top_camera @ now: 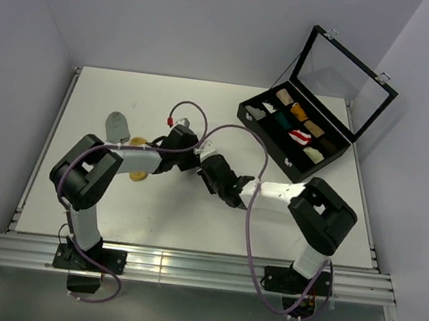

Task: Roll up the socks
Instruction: Roll the sock at the center of the board.

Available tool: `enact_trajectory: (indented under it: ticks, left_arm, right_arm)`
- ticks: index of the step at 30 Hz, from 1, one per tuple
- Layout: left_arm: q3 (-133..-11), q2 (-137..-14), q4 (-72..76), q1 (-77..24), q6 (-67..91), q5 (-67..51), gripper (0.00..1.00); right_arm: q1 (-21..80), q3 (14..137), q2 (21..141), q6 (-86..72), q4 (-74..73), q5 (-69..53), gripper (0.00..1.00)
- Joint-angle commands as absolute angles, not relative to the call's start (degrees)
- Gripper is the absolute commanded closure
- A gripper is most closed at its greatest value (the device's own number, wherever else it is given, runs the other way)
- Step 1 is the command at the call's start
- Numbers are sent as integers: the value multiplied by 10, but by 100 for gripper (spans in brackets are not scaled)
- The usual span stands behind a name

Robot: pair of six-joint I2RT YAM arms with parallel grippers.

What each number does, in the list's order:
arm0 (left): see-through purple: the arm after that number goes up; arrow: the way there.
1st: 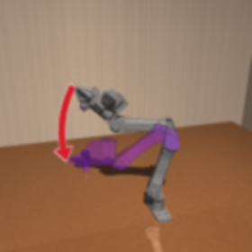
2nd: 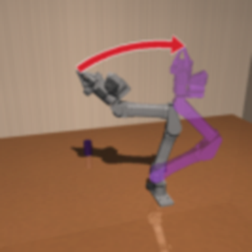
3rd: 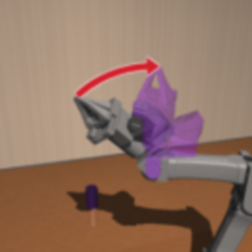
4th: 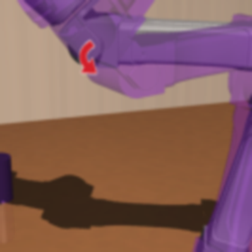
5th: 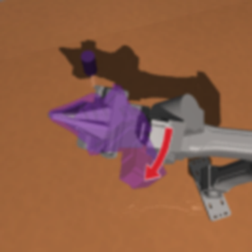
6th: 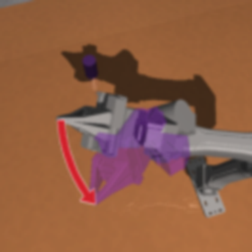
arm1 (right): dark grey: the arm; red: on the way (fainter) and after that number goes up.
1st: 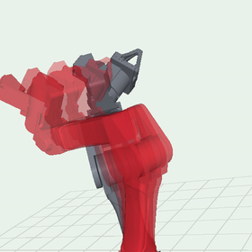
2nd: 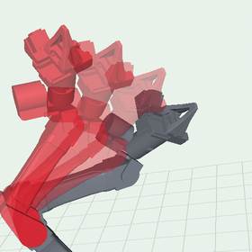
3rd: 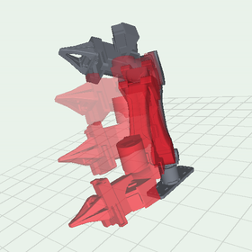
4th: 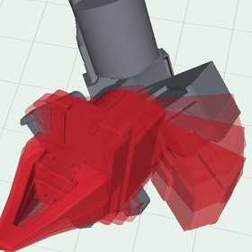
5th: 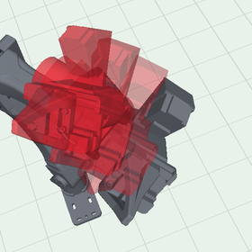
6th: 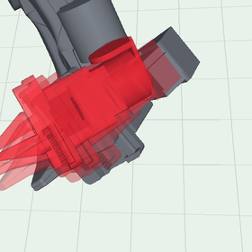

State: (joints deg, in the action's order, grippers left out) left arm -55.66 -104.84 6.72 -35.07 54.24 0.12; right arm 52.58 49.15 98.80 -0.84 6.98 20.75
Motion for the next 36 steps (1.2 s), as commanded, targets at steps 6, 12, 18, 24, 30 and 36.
enact_trajectory:
  ticks: [6, 12, 18, 24, 30, 36]
  left_arm:
    - [-482, -926, 68, -358, 573, 39, 32]
    - [-427, -871, 91, -352, 603, 49, 29]
    - [-410, -891, 131, -350, 607, 13, 23]
    - [-409, -924, 149, -335, 631, 7, 22]
    - [-397, -947, 206, -315, 661, -9, 26]
    - [-411, -969, 206, -314, 658, -3, 28]
  right_arm:
    - [405, 496, 971, -107, 10, -141, 100]
    - [354, 532, 1033, -140, -6, -304, 100]
    - [302, 541, 1084, -185, 28, -418, 100]
    - [273, 550, 1114, -204, 33, -455, 100]
    - [267, 562, 1144, -214, 31, -472, 100]
    - [259, 568, 1160, -229, 35, -481, 100]
